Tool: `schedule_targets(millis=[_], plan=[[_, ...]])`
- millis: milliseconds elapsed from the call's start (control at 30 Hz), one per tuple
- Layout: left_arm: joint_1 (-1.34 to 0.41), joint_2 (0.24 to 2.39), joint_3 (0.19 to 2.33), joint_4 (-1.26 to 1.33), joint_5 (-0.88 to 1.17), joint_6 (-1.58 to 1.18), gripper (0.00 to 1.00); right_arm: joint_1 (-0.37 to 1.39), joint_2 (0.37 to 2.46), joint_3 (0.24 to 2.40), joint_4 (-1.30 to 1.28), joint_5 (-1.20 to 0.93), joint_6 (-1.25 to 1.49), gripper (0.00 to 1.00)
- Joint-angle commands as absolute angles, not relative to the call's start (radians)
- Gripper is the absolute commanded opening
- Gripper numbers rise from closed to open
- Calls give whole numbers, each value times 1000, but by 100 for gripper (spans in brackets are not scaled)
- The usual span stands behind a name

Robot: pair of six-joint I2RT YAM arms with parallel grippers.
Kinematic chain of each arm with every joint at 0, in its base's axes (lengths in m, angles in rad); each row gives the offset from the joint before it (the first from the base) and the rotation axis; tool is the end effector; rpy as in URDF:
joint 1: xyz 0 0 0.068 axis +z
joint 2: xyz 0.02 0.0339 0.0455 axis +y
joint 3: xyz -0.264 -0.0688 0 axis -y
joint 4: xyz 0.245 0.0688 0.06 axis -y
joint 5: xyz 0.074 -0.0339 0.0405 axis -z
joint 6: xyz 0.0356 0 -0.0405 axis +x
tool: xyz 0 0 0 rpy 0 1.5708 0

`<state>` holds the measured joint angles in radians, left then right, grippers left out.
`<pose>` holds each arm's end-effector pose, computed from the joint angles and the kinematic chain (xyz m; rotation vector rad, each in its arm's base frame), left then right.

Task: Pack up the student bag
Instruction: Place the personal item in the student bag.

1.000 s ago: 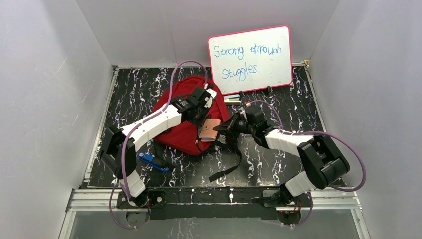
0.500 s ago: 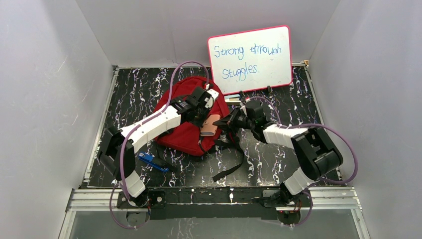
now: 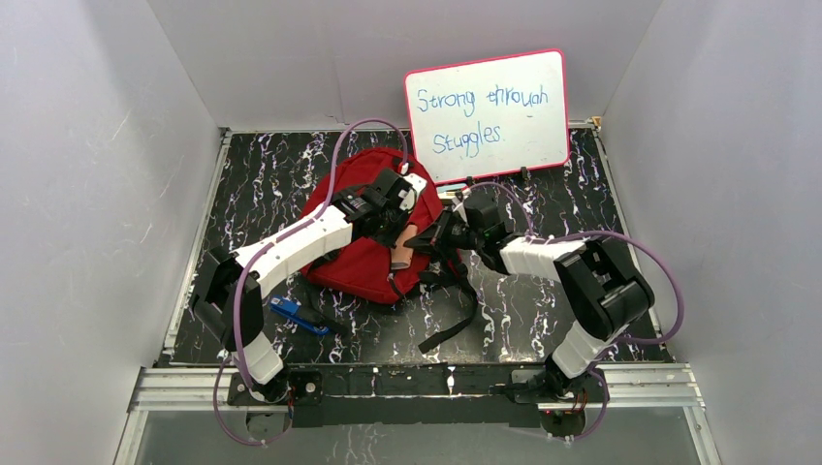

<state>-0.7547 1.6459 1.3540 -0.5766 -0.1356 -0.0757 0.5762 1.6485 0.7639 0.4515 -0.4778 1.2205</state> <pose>0.2672 -0.2447 0.2803 0.7549 2.3198 -0.2088 0.2745 0.1979 0.1808 0.3928 2.3208 1.5161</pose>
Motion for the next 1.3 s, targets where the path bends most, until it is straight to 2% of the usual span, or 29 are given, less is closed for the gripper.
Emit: schedule_targets(millis=[0, 700, 933, 1267], plan=[[-776, 1597, 1400, -537, -71, -90, 0, 630, 1675, 817, 507, -448, 1190, 0], [-782, 1574, 1390, -538, -43, -101, 0, 711, 1888, 874, 808, -335, 1242, 0], [-782, 1578, 1367, -535, -74, -107, 0, 718, 1842, 829, 740, -308, 1177, 28], [-783, 1587, 1348, -522, -101, -104, 0, 717, 1664, 751, 516, -235, 1001, 48]])
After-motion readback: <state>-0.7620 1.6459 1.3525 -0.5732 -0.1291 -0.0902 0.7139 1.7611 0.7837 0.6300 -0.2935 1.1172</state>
